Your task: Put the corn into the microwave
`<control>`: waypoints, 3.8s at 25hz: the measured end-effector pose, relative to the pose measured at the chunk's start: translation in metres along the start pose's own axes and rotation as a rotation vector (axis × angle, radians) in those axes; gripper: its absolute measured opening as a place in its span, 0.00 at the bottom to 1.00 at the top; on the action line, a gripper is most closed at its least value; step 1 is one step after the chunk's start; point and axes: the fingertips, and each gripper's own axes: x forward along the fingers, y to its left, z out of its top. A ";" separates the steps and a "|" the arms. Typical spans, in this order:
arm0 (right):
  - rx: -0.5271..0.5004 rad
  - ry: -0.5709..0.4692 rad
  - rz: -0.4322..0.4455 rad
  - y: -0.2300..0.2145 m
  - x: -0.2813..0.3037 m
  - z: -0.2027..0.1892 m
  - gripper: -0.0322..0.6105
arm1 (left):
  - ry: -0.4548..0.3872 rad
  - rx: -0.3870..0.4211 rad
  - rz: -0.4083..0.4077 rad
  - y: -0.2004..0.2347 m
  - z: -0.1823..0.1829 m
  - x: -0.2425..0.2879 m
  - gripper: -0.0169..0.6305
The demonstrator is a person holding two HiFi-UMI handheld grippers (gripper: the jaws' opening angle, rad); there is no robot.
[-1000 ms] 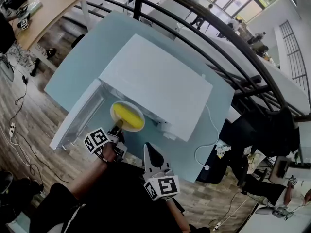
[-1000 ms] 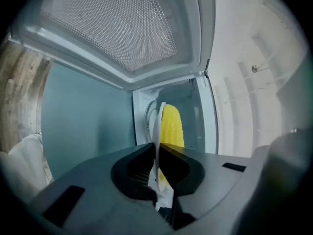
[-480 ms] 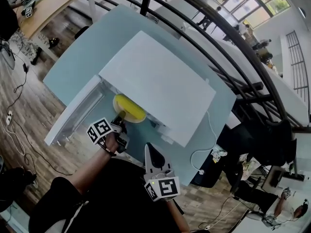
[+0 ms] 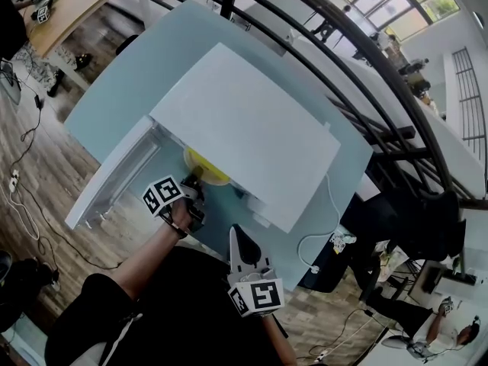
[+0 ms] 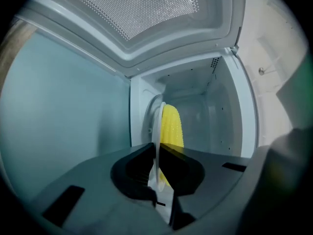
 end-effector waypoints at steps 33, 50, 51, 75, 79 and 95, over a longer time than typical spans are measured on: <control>0.073 0.036 -0.022 -0.021 0.011 -0.014 0.06 | -0.039 0.043 0.062 0.011 0.006 0.028 0.06; 0.092 0.036 -0.033 -0.027 0.016 -0.013 0.06 | 0.011 0.118 0.092 0.007 0.000 0.012 0.19; 0.093 0.035 -0.034 -0.027 0.016 -0.013 0.06 | 0.012 0.120 0.097 0.007 0.000 0.010 0.19; 0.105 0.031 -0.062 -0.034 0.015 -0.014 0.06 | 0.017 0.112 0.157 0.010 -0.007 0.027 0.08; 0.109 0.026 -0.070 -0.036 0.014 -0.012 0.06 | 0.023 0.151 0.148 0.006 -0.006 0.030 0.08; 0.146 -0.026 -0.101 -0.015 0.011 -0.014 0.06 | 0.130 0.458 0.151 0.002 -0.014 -0.006 0.06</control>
